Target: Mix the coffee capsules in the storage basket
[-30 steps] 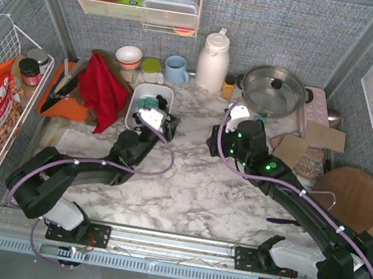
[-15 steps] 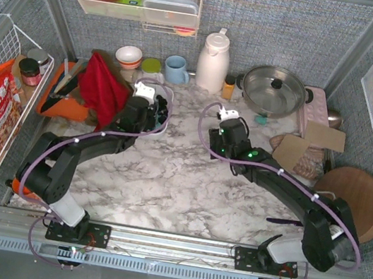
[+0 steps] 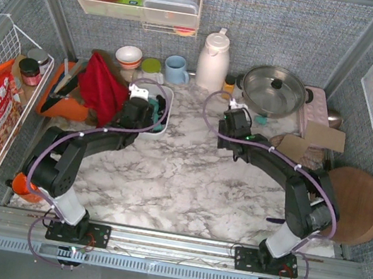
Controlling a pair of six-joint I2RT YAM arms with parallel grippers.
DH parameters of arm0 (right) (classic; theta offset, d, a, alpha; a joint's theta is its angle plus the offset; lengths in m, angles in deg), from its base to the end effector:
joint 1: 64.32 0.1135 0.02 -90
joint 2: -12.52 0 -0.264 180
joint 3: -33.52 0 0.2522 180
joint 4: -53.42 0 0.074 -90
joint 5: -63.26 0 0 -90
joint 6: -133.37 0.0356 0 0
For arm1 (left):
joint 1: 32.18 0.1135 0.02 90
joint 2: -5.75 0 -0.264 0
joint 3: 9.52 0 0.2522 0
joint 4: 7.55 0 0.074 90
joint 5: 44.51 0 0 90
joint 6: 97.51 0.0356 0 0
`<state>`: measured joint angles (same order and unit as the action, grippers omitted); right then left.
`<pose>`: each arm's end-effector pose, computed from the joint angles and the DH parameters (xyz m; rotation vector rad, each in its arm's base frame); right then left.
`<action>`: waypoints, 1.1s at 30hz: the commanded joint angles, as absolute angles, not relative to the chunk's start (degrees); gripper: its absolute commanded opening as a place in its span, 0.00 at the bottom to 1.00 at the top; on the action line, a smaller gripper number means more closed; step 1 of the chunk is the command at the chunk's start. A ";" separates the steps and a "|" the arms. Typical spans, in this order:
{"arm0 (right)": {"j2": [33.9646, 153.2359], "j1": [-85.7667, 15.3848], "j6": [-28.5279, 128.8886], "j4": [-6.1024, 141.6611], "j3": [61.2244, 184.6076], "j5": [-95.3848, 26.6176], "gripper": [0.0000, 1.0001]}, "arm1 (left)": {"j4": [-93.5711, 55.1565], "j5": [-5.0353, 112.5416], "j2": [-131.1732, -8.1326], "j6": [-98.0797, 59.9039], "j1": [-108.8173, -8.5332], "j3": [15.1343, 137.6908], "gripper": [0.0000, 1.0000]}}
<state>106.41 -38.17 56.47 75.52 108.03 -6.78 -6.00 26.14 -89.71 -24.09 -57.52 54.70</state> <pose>0.3252 0.1461 0.2220 -0.0779 2.2417 -0.0322 0.3252 -0.1409 0.1922 -0.0459 2.0580 -0.0996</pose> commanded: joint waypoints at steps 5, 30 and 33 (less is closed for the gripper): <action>109.12 -42.61 60.24 75.97 111.21 -6.69 0.65 | -6.27 27.91 -86.02 -26.18 -57.40 55.21 0.77; 118.59 -50.37 64.53 73.30 111.99 -10.83 0.52 | 8.52 41.65 -77.09 -22.90 -60.09 46.51 0.77; 119.03 -50.73 64.43 72.40 111.79 -11.19 0.48 | 9.17 42.51 -77.67 -22.80 -60.62 46.60 0.77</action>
<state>118.67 -50.45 63.49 75.13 111.99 -10.38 5.96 40.48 -77.10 -22.97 -60.16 46.00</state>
